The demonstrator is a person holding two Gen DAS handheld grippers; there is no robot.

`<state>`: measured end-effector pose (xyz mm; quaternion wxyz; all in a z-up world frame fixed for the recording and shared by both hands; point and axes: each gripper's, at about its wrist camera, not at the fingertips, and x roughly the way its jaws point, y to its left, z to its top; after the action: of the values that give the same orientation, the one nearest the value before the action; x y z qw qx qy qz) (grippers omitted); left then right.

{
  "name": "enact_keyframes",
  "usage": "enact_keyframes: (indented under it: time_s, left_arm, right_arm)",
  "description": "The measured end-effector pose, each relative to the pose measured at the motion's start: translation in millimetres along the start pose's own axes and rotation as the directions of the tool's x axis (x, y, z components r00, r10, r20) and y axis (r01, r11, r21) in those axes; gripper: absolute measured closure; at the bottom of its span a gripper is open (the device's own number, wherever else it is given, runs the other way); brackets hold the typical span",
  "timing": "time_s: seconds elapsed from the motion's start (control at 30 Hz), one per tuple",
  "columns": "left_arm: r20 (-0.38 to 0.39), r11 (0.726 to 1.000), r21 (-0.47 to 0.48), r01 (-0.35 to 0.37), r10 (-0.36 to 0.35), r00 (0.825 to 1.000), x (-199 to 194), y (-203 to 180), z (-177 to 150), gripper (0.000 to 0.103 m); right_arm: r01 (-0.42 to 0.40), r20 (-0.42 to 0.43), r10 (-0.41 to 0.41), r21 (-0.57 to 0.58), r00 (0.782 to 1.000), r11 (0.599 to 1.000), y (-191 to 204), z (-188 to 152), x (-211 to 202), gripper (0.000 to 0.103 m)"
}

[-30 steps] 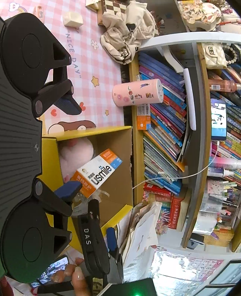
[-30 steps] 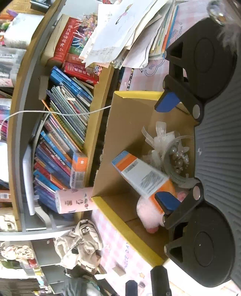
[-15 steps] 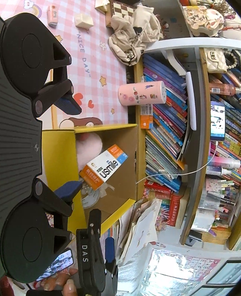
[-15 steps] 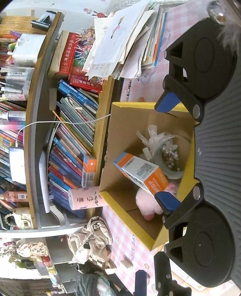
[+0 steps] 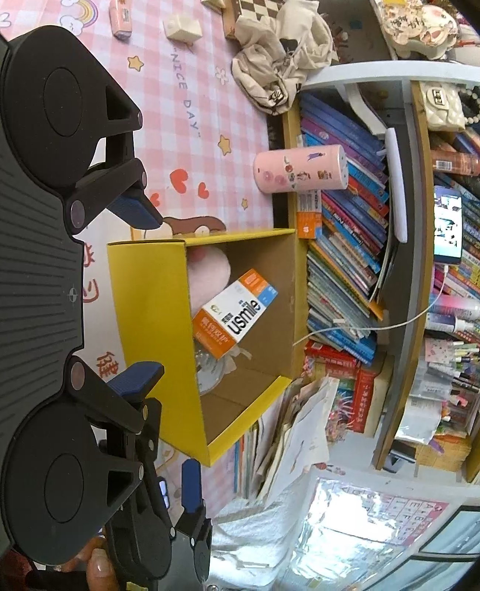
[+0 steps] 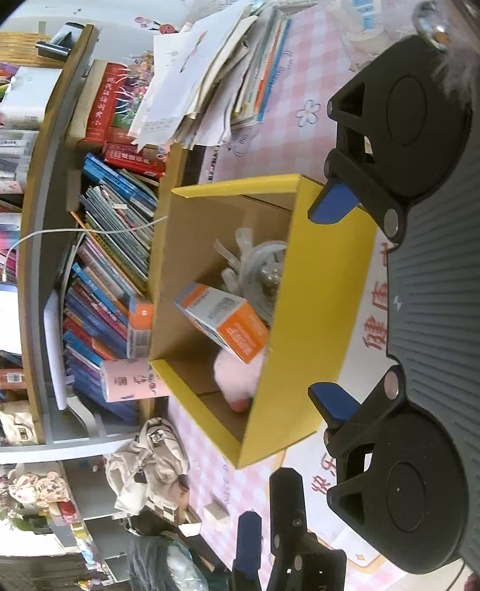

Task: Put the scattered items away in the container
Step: 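Raise both open tools out of the yellow box and pull back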

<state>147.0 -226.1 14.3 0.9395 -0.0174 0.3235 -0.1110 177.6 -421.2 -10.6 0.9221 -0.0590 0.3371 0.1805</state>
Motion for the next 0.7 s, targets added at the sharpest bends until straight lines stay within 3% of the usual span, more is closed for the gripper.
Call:
enact_keyframes:
  time_s: [0.7]
  left_arm:
    - [-0.135, 0.996, 0.082, 0.043, -0.031, 0.990, -29, 65, -35, 0.016]
  right_arm:
    - [0.104, -0.097, -0.095, 0.096, 0.991, 0.990, 86, -25, -7, 0.003]
